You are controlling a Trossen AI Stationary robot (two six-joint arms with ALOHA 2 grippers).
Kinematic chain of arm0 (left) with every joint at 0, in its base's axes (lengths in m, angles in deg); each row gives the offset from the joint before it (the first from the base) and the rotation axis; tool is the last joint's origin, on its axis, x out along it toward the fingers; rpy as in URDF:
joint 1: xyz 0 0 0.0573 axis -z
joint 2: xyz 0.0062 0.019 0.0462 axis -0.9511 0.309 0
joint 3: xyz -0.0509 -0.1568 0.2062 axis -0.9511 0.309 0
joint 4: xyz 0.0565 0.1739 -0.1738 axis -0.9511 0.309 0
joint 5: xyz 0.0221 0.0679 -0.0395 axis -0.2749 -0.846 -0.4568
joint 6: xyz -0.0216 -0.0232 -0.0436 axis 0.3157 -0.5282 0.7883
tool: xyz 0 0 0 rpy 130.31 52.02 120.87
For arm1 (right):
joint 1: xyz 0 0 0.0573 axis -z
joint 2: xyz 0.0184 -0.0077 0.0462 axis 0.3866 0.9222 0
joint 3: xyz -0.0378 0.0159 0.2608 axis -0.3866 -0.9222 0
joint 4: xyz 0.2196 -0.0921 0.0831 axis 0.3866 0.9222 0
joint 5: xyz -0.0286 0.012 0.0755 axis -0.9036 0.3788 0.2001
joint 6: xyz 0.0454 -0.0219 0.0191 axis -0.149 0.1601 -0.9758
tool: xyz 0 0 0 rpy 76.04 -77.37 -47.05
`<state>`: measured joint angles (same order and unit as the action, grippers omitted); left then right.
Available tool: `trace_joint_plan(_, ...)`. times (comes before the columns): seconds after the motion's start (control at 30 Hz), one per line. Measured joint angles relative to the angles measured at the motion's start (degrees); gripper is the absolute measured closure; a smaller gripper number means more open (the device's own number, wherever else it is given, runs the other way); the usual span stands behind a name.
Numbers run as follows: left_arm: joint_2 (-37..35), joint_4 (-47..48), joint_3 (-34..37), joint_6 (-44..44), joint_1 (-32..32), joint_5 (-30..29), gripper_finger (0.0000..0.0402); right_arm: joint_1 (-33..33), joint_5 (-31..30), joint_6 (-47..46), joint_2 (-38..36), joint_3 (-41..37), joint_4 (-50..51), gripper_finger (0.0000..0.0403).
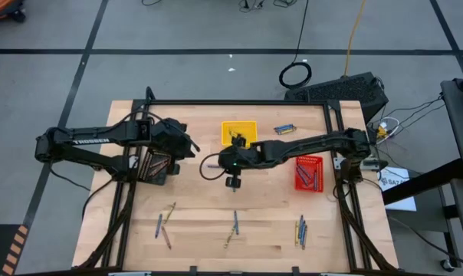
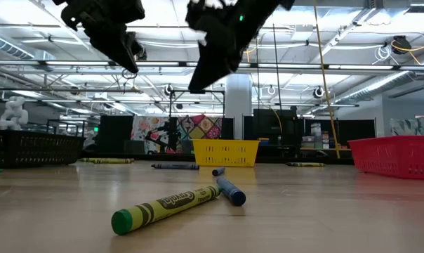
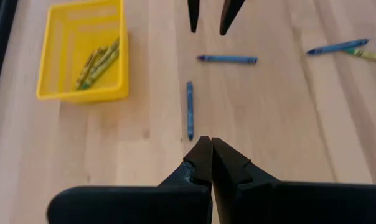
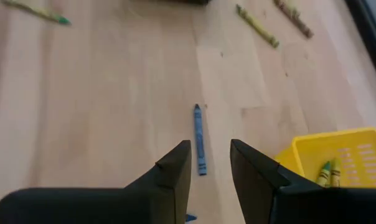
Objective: Sort crayons
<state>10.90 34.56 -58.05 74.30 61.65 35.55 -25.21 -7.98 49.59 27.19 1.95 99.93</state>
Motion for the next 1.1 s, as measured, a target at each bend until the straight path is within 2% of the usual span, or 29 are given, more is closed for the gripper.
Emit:
trace_joint_plan(0.27,0.0,4.4,0.0,0.1,-0.1,-6.2,0.0402,4.1,4.4,1.4,5.1,0.0,-2.9,0.0303)
trace_joint_plan(0.4,0.0,6.6,0.0,0.2,-0.1,-6.8,0.0401,5.2,4.5,1.4,5.9,0.0,-3.0,0.0303)
trace_joint_plan(0.53,0.0,9.5,0.0,1.5,-0.1,-6.9,0.0402,5.9,8.8,1.2,6.3,0.0,-3.9,0.0303)
trace_joint_plan(0.77,0.0,12.8,0.0,3.7,-0.1,-11.2,0.0401,6.2,10.5,0.3,9.5,0.0,-6.7,0.0303)
trace_joint_plan(1.1,0.0,13.3,0.0,4.5,-0.1,-11.5,0.0402,6.2,10.3,0.2,13.7,0.0,-8.7,0.0303)
